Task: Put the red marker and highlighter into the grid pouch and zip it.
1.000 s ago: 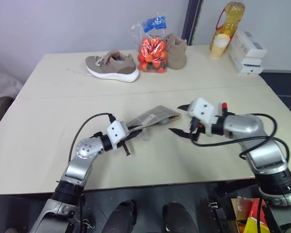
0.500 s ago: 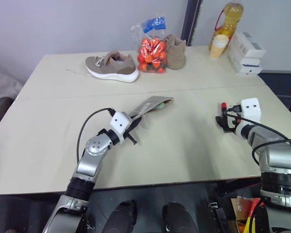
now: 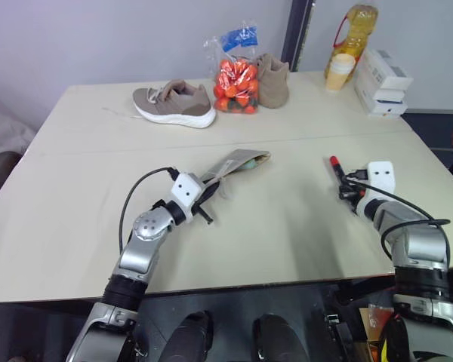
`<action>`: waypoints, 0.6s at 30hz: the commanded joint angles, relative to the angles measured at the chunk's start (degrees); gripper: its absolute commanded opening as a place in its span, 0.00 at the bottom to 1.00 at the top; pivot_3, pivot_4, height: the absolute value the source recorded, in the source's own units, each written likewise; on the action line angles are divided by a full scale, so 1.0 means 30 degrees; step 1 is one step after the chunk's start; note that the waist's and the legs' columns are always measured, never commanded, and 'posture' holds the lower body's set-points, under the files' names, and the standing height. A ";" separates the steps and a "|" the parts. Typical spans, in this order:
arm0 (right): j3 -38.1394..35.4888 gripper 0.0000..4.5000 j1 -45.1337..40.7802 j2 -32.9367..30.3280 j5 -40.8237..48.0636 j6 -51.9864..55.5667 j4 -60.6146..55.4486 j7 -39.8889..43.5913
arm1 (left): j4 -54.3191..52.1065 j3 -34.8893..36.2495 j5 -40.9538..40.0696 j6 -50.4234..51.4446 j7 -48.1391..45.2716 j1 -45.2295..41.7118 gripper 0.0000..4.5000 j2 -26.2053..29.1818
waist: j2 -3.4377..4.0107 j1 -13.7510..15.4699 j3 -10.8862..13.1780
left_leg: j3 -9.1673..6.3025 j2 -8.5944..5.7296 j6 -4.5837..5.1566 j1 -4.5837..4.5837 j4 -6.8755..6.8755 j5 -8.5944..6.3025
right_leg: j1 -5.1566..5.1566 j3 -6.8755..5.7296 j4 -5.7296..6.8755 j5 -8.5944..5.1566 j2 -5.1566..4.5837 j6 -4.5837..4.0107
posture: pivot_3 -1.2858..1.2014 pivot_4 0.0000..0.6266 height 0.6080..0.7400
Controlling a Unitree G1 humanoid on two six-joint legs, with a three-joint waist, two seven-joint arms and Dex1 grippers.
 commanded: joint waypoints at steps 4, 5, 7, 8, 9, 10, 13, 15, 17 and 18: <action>0.3779 0.09 0.0380 -0.2655 -0.0981 -0.3545 -0.4386 0.4217 | -0.0466 0.1216 -0.1587 -0.0134 -0.0734 -0.0473 0.00 0.0271 | 0.0004 -0.0038 0.0005 | 0.0005 0.0008 0.0003 0.0000 -0.0003 -0.0002 | -0.0005 0.0001 -0.0002 -0.0002 0.0007 0.0004 | 0.52 0.24 1.00; 0.4099 0.09 0.0463 -0.3064 -0.0887 -0.3977 -0.5019 0.4953 | -0.0418 0.1314 -0.1694 -0.0139 -0.0927 -0.0542 0.00 0.0395 | -0.0002 -0.0019 0.0005 | 0.0004 0.0009 0.0003 -0.0001 -0.0001 -0.0003 | -0.0001 0.0001 -0.0003 -0.0003 0.0006 0.0005 | 0.52 0.24 1.00; 0.4475 0.09 0.0585 -0.3804 -0.0208 -0.4564 -0.6510 0.6697 | -0.0128 0.1476 -0.2076 -0.0037 -0.1634 -0.0752 0.00 0.0746 | -0.0011 0.0037 0.0013 | 0.0002 0.0005 0.0006 -0.0005 0.0003 -0.0005 | 0.0003 -0.0005 -0.0008 -0.0002 0.0002 0.0007 | 0.52 0.24 1.00; 0.4626 0.09 0.0554 -0.4086 0.0064 -0.4657 -0.7096 0.7335 | 0.0040 0.1497 -0.2143 -0.0076 -0.1875 -0.0875 0.00 0.0897 | -0.0020 0.0038 0.0018 | 0.0002 0.0002 0.0009 -0.0010 0.0007 -0.0007 | 0.0004 -0.0006 -0.0013 -0.0002 0.0001 0.0008 | 0.52 0.24 1.00; 0.4708 0.09 0.0493 -0.4245 0.0260 -0.4603 -0.7473 0.7736 | 0.0165 0.1482 -0.2166 -0.0135 -0.2036 -0.0981 0.00 0.1006 | -0.0021 0.0051 0.0019 | -0.0001 0.0003 0.0011 -0.0010 0.0007 -0.0008 | 0.0005 -0.0007 -0.0015 -0.0003 0.0002 0.0009 | 0.52 0.24 1.00; 0.4749 0.09 0.0453 -0.4323 0.0344 -0.4536 -0.7668 0.7935 | 0.0249 0.1469 -0.2161 -0.0200 -0.2118 -0.1047 0.00 0.1070 | -0.0023 0.0054 0.0019 | -0.0001 0.0002 0.0013 -0.0011 0.0010 -0.0009 | 0.0008 -0.0007 -0.0018 -0.0002 -0.0001 0.0011 | 0.52 0.24 1.00; 0.4877 0.09 0.0262 -0.4413 0.0502 -0.4521 -0.8057 0.8381 | 0.0486 0.1451 -0.2139 -0.0347 -0.2403 -0.1260 0.00 0.1107 | -0.0046 0.0069 0.0031 | -0.0002 0.0001 0.0020 -0.0011 0.0014 -0.0014 | 0.0014 -0.0006 -0.0031 0.0000 -0.0007 0.0013 | 0.52 0.24 1.00; 0.4997 0.09 0.0133 -0.4398 0.0366 -0.4682 -0.8057 0.8580 | 0.0560 0.1335 -0.2021 -0.0441 -0.2536 -0.1325 0.00 0.1050 | -0.0053 0.0071 0.0036 | -0.0003 0.0001 0.0020 -0.0013 0.0014 -0.0015 | 0.0011 -0.0006 -0.0032 0.0000 -0.0009 0.0013 | 0.52 0.24 1.00; 0.5089 0.09 0.0080 -0.4364 0.0237 -0.4802 -0.8066 0.8710 | 0.0571 0.1261 -0.1928 -0.0501 -0.2598 -0.1307 0.00 0.0986 | -0.0053 0.0073 0.0036 | -0.0004 0.0001 0.0020 -0.0014 0.0012 -0.0015 | 0.0006 -0.0005 -0.0031 0.0000 -0.0009 0.0012 | 0.52 0.24 1.00; 0.5131 0.09 0.0058 -0.4334 0.0240 -0.4759 -0.8128 0.8771 | 0.0544 0.1228 -0.1893 -0.0517 -0.2609 -0.1265 0.00 0.0945 | -0.0053 0.0074 0.0036 | -0.0006 0.0001 0.0019 -0.0016 0.0011 -0.0015 | 0.0004 -0.0005 -0.0031 0.0000 -0.0010 0.0012 | 0.52 0.24 1.00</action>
